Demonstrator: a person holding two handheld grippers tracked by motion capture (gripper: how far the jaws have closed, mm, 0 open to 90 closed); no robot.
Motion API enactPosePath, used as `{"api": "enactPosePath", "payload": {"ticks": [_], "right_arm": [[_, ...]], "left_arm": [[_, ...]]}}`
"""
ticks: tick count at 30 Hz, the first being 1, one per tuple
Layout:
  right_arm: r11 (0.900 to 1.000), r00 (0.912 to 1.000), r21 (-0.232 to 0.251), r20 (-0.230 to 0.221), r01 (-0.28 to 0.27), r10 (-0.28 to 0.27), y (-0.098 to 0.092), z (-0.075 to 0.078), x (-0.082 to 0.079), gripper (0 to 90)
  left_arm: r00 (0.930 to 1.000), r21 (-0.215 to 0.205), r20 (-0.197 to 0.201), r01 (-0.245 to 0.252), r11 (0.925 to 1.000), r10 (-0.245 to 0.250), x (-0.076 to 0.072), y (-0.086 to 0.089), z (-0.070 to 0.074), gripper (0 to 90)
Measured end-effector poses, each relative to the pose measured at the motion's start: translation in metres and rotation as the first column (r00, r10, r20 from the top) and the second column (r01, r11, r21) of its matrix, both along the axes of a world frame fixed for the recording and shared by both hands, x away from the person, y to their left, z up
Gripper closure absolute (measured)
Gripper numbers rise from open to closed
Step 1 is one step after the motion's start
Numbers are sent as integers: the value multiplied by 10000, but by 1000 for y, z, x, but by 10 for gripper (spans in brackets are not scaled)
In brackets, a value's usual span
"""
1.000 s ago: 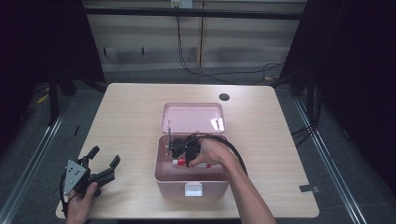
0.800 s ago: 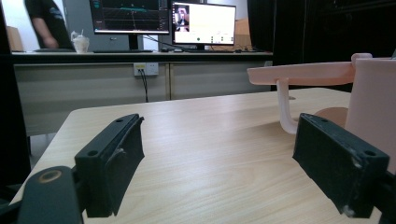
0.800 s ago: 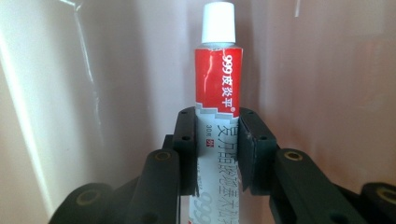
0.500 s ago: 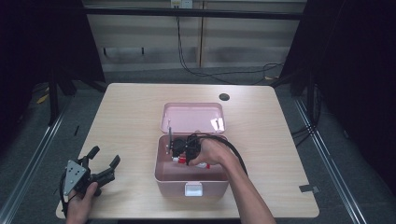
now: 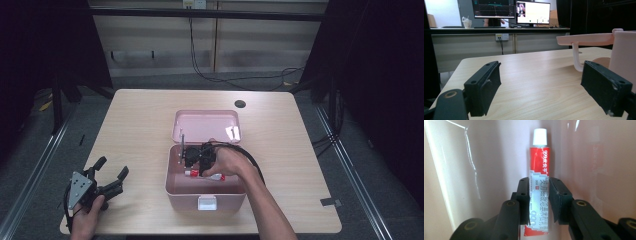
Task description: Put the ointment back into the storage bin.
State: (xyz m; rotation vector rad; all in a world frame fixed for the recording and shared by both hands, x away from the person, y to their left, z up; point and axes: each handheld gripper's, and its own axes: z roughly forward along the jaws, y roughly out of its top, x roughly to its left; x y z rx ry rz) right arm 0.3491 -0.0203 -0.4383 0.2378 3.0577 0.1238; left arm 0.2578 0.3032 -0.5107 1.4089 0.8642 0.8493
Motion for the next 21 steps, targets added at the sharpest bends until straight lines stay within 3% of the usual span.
{"api": "enactPosePath", "payload": {"ticks": [21], "right_arm": [[9898,9977,1257,-223,670,-647,-17,30,-6,652]], "left_arm": [[10000,-6,-3,-3,10000,3,0,0,0,158]]}}
